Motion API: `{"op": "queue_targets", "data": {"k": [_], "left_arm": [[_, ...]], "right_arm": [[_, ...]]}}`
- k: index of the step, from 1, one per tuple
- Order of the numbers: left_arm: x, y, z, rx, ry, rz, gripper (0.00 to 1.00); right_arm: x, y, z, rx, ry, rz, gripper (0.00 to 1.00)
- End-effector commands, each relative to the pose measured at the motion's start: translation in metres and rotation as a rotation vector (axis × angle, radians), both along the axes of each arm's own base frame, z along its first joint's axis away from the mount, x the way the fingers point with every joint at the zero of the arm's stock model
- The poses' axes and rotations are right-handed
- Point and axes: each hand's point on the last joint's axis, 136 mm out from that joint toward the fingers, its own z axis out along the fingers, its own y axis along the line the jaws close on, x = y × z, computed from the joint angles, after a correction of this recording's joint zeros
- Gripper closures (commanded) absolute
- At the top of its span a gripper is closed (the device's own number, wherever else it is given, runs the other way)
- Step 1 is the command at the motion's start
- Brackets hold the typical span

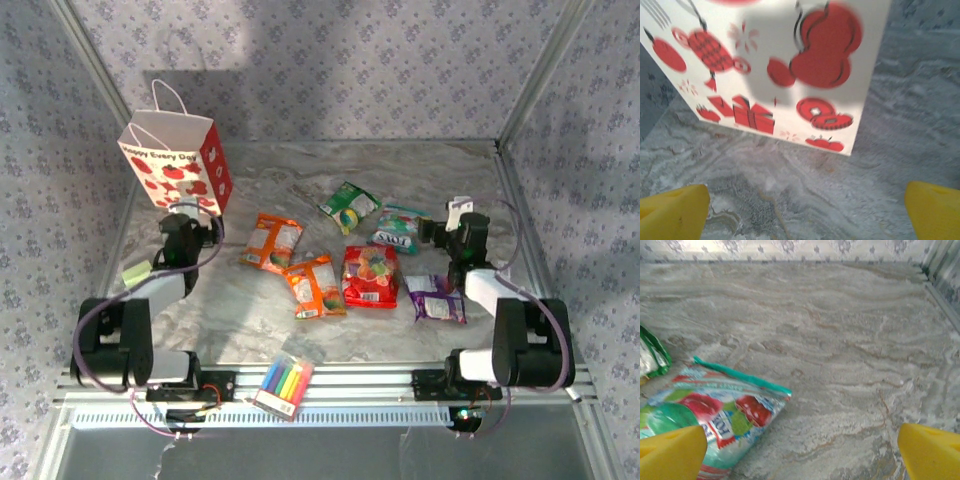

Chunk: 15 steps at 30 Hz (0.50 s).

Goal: Place the snacks into the paper bag

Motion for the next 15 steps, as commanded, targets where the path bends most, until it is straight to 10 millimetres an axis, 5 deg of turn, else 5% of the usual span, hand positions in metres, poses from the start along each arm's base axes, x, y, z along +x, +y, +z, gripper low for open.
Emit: {"op": "queue_targets", "data": {"k": [1, 7, 15], "left_arm": [[-0.001, -0.004, 0.053, 0.006, -0.066, 0.002, 0.01], [-0.015, -0.017, 0.115, 0.063, -0.115, -0.032, 0.01], [-0.035, -0.022, 0.184, 0.005, -0.11, -0.05, 0.04]], "right_arm": [[0.002, 0.002, 0.028, 0.0, 0.014, 0.0, 0.0], [0.009, 0.016, 0.06, 0.007, 0.037, 0.002, 0.0], [0.01, 0.068, 0.099, -0.019, -0.005, 0.144, 0.0]]}}
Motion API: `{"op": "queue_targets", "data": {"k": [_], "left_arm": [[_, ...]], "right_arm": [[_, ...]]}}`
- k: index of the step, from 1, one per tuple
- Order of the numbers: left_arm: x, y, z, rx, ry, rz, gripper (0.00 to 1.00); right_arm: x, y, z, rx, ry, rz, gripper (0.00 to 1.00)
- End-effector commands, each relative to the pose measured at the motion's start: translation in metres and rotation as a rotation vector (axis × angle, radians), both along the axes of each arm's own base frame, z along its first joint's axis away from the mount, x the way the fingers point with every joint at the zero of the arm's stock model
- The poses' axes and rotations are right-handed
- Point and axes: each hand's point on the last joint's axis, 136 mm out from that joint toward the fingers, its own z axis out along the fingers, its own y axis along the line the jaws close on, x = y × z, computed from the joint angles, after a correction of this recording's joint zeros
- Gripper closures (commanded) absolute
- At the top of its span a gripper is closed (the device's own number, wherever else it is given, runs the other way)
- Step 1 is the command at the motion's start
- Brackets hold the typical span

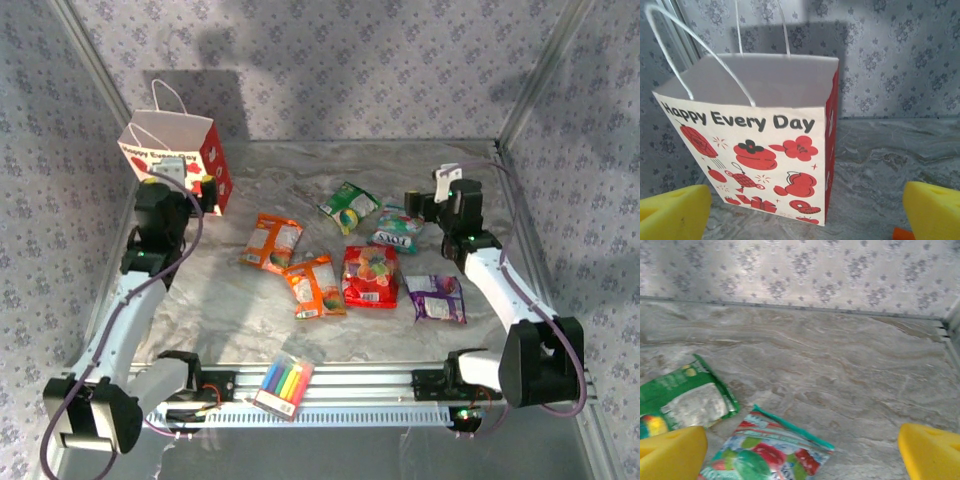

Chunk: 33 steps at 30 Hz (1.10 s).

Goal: Place the snacks into the paper bag

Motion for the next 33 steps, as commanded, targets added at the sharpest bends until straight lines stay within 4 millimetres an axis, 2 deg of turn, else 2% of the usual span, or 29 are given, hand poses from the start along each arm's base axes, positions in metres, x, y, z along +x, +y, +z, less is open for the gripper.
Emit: {"op": "queue_targets", "data": {"k": [1, 5, 10, 15, 18, 25, 30, 33], "left_arm": [[-0.015, 0.004, 0.018, -0.023, 0.063, 0.024, 0.05], [-0.026, 0.018, 0.044, -0.051, 0.086, 0.109, 0.08], [-0.038, 0.031, 0.061, -0.077, 0.108, 0.192, 0.12], [-0.044, 0.032, 0.073, -0.129, 0.127, 0.212, 0.13], [-0.04, 0.029, 0.083, -0.157, 0.132, 0.207, 0.14], [-0.024, 0.02, 0.087, -0.202, 0.236, 0.194, 0.14], [-0.009, 0.029, 0.085, -0.182, 0.239, 0.26, 0.15], [0.0, 0.036, 0.086, -0.183, 0.234, 0.319, 0.21]], "right_arm": [[-0.005, 0.018, 0.018, -0.026, 0.007, 0.049, 0.0], [-0.004, 0.037, 0.039, -0.069, 0.024, 0.062, 0.0], [-0.008, 0.071, 0.06, -0.04, -0.012, 0.167, 0.0], [-0.012, 0.101, 0.062, -0.021, 0.006, 0.248, 0.0], [-0.014, 0.116, 0.059, -0.029, 0.01, 0.285, 0.0], [-0.018, 0.146, 0.061, -0.052, -0.018, 0.336, 0.0], [-0.022, 0.169, 0.056, -0.04, 0.003, 0.398, 0.0], [-0.025, 0.182, 0.056, -0.041, -0.005, 0.426, 0.0]]}}
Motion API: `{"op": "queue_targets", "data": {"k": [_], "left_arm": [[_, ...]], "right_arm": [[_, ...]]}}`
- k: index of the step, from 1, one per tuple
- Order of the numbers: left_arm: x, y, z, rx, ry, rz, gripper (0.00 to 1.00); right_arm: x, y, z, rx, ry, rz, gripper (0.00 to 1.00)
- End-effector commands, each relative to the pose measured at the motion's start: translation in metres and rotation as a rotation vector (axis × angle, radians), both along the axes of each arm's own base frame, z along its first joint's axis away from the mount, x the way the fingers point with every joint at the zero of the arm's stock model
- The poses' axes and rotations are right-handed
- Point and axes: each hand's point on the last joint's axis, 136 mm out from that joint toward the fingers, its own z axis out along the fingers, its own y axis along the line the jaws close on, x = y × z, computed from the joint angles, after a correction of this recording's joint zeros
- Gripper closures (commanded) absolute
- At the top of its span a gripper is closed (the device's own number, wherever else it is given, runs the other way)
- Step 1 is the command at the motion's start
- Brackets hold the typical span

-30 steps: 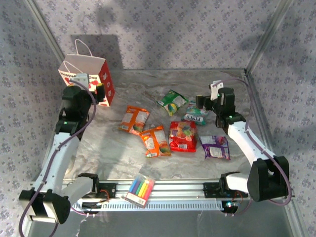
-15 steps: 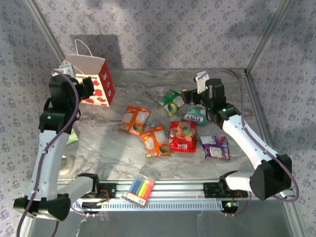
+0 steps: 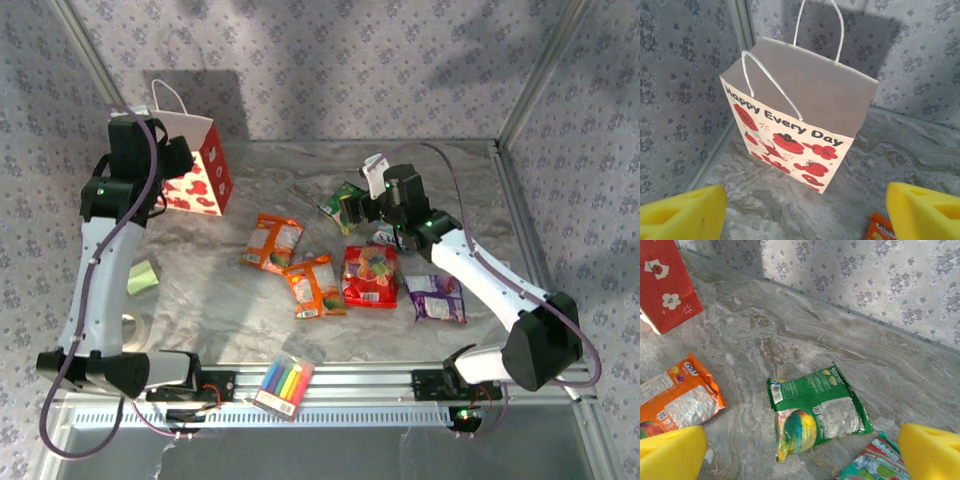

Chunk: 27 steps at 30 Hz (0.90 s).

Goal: Place the snacks into the paper bag

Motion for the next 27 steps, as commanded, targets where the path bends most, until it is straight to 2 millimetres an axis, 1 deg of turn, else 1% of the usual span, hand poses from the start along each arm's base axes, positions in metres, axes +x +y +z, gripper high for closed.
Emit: {"op": "queue_targets", "data": {"k": [1, 5, 8, 9, 11, 15, 17, 18, 19, 27], "left_arm": [[0.005, 0.011, 0.01, 0.007, -0.014, 0.078, 0.23], [0.02, 0.013, 0.009, 0.014, -0.006, 0.106, 0.31], [0.034, 0.012, 0.003, 0.034, 0.016, 0.104, 0.34], [0.038, 0.013, 0.002, 0.042, 0.022, 0.108, 0.34], [0.045, 0.017, -0.002, 0.052, 0.043, 0.123, 0.34], [0.055, 0.026, -0.011, 0.025, 0.085, 0.158, 0.29], [0.058, 0.032, -0.019, 0.022, 0.11, 0.176, 0.29], [0.06, 0.035, -0.012, 0.018, 0.093, 0.182, 0.28], [0.062, 0.037, -0.013, 0.015, 0.094, 0.183, 0.28], [0.09, 0.04, -0.029, -0.001, 0.106, 0.171, 0.29]], "right_arm": [[0.0, 0.02, 0.017, 0.017, -0.047, 0.051, 0.0], [-0.002, 0.033, 0.019, 0.018, -0.04, 0.083, 0.0], [-0.005, 0.04, 0.01, 0.001, -0.017, 0.108, 0.0], [-0.003, 0.044, 0.024, 0.013, -0.043, 0.117, 0.0], [-0.005, 0.047, 0.025, 0.008, -0.049, 0.138, 0.0], [-0.006, 0.054, 0.025, 0.002, -0.04, 0.17, 0.0], [-0.006, 0.056, 0.023, -0.01, -0.026, 0.176, 0.0], [-0.006, 0.056, 0.021, -0.017, -0.019, 0.173, 0.0], [-0.005, 0.057, 0.02, -0.021, -0.015, 0.172, 0.0], [-0.005, 0.065, 0.017, -0.046, 0.001, 0.204, 0.0]]}}
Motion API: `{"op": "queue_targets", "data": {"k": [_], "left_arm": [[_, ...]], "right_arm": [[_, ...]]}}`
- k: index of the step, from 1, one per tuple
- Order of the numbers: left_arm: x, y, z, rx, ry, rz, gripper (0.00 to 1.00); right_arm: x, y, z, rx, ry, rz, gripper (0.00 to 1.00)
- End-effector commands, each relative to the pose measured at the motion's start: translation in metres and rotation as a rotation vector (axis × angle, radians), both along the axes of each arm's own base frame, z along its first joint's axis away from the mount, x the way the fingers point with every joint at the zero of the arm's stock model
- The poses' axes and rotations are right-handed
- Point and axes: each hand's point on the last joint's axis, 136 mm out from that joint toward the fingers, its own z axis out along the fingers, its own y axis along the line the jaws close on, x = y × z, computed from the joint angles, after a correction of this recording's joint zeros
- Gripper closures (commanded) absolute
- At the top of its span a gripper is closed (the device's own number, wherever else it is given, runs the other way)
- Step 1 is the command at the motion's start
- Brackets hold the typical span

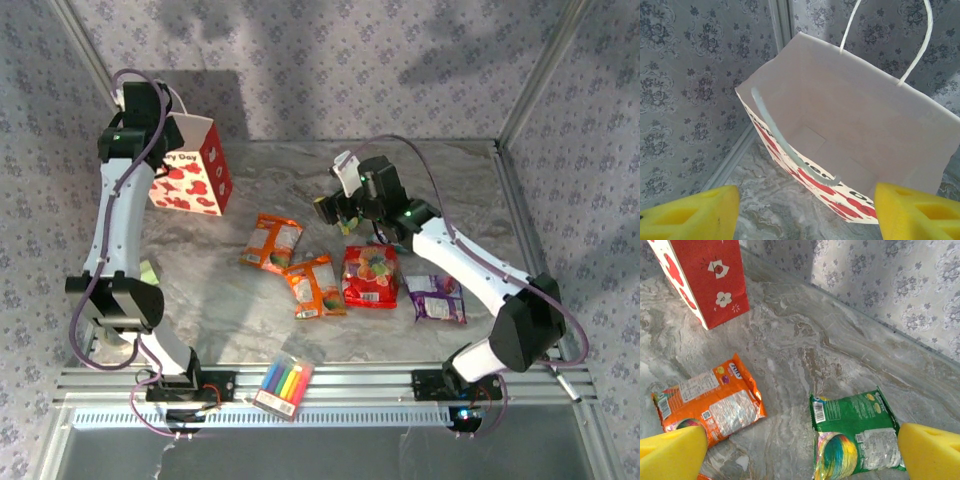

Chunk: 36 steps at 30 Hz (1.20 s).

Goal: Place the snacks into the paper bag

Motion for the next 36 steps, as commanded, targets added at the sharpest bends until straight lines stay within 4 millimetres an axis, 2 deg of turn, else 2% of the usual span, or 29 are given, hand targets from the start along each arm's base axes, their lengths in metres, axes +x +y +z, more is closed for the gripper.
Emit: {"op": "queue_targets", "data": {"k": [1, 5, 9, 13, 15, 18, 22, 28, 36], "left_arm": [[0.014, 0.0, 0.001, -0.019, -0.019, -0.001, 0.29], [0.025, 0.0, -0.004, -0.03, -0.018, -0.004, 0.31], [0.036, -0.002, -0.009, -0.038, -0.016, -0.01, 0.39], [0.041, -0.002, -0.015, -0.037, 0.001, -0.002, 0.4], [0.042, -0.003, -0.019, -0.039, 0.013, -0.005, 0.44], [0.043, -0.007, -0.021, -0.036, 0.029, -0.043, 0.64], [0.041, -0.009, -0.02, -0.038, 0.042, -0.059, 0.71], [0.029, -0.013, -0.019, -0.023, 0.089, -0.104, 0.9], [0.01, -0.019, -0.019, -0.005, 0.156, -0.18, 0.97]], "right_arm": [[-0.003, 0.006, 0.008, -0.014, -0.005, 0.035, 0.0], [-0.004, 0.007, 0.003, -0.031, -0.001, 0.043, 0.0], [-0.004, 0.005, 0.002, -0.043, -0.002, 0.039, 0.0], [-0.006, 0.005, 0.0, -0.048, 0.0, 0.049, 0.0], [-0.006, 0.004, -0.001, -0.053, -0.002, 0.046, 0.0], [-0.006, 0.002, -0.001, -0.056, -0.004, 0.039, 0.0], [-0.007, 0.001, 0.0, -0.054, -0.005, 0.036, 0.0], [-0.009, -0.003, 0.003, -0.049, -0.013, 0.028, 0.0], [-0.012, -0.011, 0.01, -0.038, -0.027, 0.011, 0.0]]}}
